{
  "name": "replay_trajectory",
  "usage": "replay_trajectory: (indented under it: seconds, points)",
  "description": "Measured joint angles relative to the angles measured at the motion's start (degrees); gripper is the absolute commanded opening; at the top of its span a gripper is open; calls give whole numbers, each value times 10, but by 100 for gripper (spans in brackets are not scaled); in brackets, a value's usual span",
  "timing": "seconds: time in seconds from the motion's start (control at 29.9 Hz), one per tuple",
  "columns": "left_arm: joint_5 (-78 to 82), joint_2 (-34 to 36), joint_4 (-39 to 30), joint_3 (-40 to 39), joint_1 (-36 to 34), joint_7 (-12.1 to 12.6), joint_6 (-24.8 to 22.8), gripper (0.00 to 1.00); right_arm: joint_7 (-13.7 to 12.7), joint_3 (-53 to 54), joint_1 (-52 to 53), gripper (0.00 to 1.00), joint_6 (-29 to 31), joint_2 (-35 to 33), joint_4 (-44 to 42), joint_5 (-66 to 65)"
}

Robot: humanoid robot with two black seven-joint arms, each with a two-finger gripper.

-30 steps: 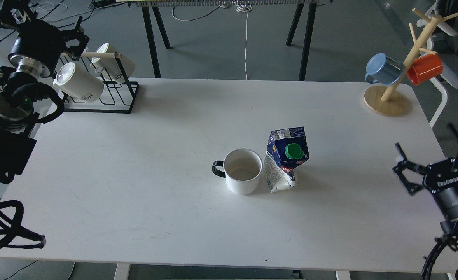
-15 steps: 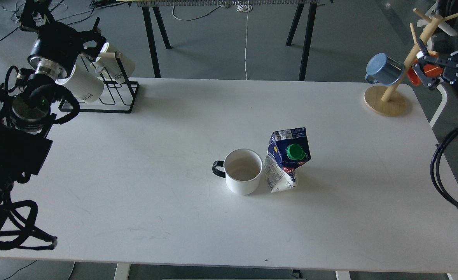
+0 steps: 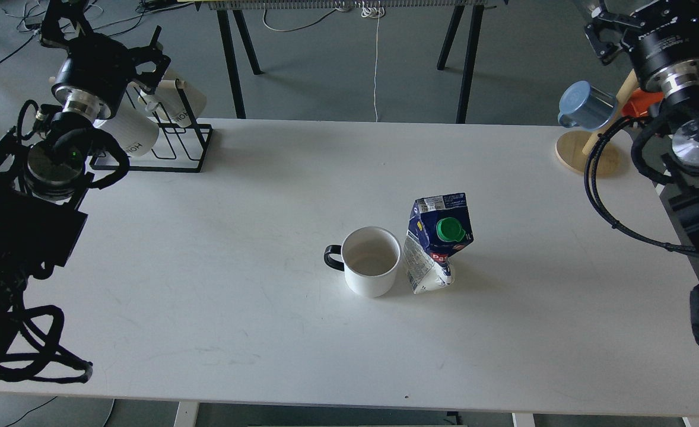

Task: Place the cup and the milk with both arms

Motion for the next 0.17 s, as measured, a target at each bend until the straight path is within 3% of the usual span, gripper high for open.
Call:
replay_trajectory:
  seconds: [0.17]
  points:
    - [0,-4,1,0,0,0,0,100,2,-2,3,99,0,10,-1,0]
